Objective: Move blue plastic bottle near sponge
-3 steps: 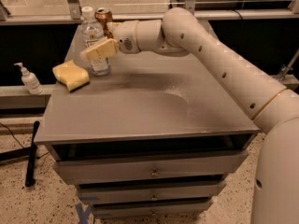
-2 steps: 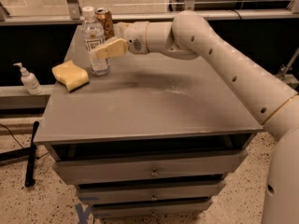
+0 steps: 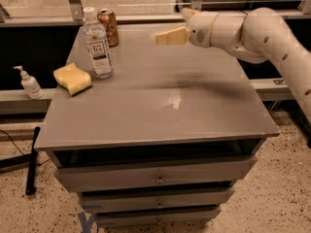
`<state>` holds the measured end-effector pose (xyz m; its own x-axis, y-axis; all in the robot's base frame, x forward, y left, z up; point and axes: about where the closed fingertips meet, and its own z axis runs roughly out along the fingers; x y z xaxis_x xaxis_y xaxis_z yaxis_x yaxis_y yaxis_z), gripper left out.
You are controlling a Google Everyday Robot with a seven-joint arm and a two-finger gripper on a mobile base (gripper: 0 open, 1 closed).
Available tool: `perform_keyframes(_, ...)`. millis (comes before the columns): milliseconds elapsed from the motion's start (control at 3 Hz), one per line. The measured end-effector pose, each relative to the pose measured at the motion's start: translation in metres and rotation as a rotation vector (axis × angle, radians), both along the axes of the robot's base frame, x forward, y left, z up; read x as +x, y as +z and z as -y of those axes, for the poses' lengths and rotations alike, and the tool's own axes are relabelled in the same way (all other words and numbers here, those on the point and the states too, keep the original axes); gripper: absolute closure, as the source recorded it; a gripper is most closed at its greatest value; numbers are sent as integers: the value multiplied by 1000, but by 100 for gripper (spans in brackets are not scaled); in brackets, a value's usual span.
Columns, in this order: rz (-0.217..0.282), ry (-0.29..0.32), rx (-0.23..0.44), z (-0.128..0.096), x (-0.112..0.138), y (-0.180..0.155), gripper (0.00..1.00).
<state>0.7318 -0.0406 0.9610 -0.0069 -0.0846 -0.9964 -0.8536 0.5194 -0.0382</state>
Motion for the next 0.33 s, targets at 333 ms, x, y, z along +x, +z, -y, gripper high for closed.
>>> perform_keyframes(333,8,-9,4,5,2,5,0)
